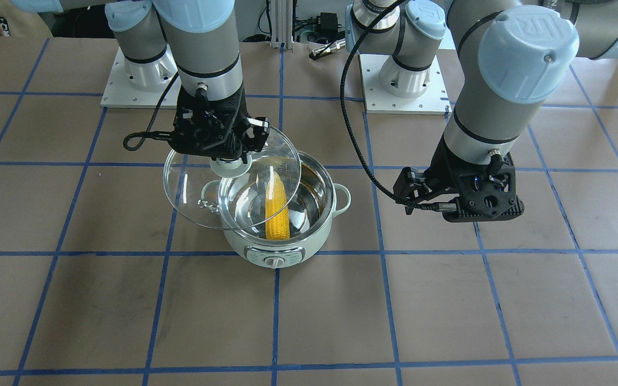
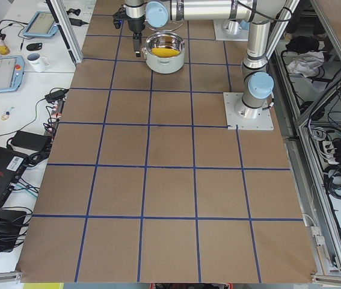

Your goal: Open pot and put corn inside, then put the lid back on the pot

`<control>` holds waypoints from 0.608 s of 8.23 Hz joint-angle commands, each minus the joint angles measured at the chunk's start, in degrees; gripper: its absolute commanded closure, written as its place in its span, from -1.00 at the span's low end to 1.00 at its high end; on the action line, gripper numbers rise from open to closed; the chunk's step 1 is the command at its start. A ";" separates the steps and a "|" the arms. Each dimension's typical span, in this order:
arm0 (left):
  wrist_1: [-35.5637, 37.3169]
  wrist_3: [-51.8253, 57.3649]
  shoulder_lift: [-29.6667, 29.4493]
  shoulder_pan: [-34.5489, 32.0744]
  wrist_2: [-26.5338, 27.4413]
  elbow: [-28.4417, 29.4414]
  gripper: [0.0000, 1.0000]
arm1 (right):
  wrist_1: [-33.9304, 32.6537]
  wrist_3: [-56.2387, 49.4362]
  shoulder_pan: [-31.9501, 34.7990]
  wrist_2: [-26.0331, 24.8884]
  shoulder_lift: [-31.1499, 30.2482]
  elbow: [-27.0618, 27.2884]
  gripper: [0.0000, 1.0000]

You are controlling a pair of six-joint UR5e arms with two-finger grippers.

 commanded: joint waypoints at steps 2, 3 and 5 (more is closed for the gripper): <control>-0.65 -0.06 2.10 -0.37 0.77 -0.17 -1.00 | -2.97 5.95 5.17 0.35 4.47 -0.16 0.31; -3.00 0.03 4.62 -0.54 0.43 -0.26 -1.00 | -4.29 6.83 6.05 0.27 5.35 -0.07 0.31; -3.55 0.03 7.98 -0.55 -0.98 -1.31 -1.00 | -5.70 7.28 6.67 0.44 7.01 0.37 0.31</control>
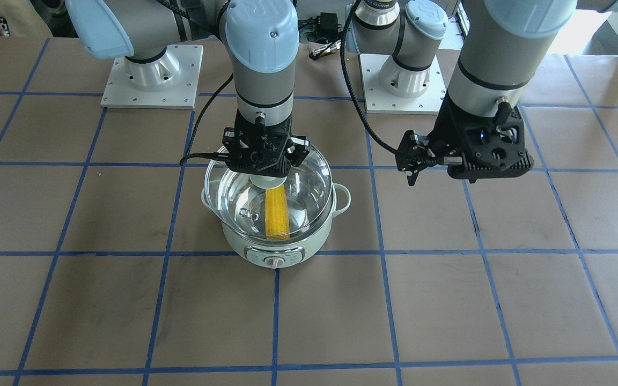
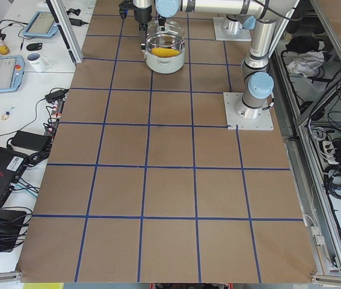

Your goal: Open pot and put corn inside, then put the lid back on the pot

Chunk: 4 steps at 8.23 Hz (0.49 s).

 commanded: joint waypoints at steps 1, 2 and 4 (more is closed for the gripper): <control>-0.84 0.05 2.26 -0.06 -0.83 -0.71 -1.00 | -2.22 0.59 1.61 0.08 2.17 0.41 0.31; -0.57 -0.03 1.90 -0.06 -1.01 -0.71 -1.00 | -2.32 0.67 1.53 0.08 2.35 1.20 0.31; -0.48 0.32 2.25 -0.15 -3.19 -2.54 -1.00 | -3.63 0.33 1.53 0.08 2.26 2.43 0.31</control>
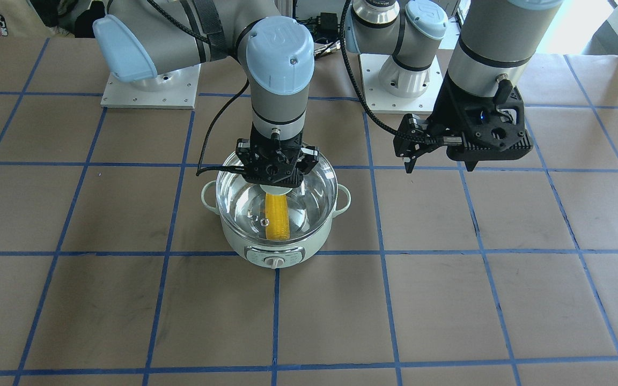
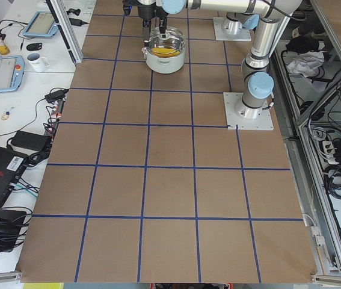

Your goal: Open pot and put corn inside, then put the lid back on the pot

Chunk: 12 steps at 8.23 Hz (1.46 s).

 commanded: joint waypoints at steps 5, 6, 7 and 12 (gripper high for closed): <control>0.49 0.35 0.48 0.00 -5.00 -3.04 -1.00 | -1.59 -0.23 0.06 2.47 0.18 2.11 0.30; 0.58 0.26 0.22 0.00 -5.00 -3.04 -1.00 | -1.59 -0.50 -0.11 2.20 0.18 2.11 0.30; 0.58 0.26 0.22 0.00 -4.91 -3.04 -1.00 | -1.59 -0.76 -0.37 2.20 0.18 2.11 0.31; 0.58 0.26 -0.04 0.09 -4.91 -3.04 -1.00 | -2.56 -0.68 -0.55 2.03 0.26 2.11 0.31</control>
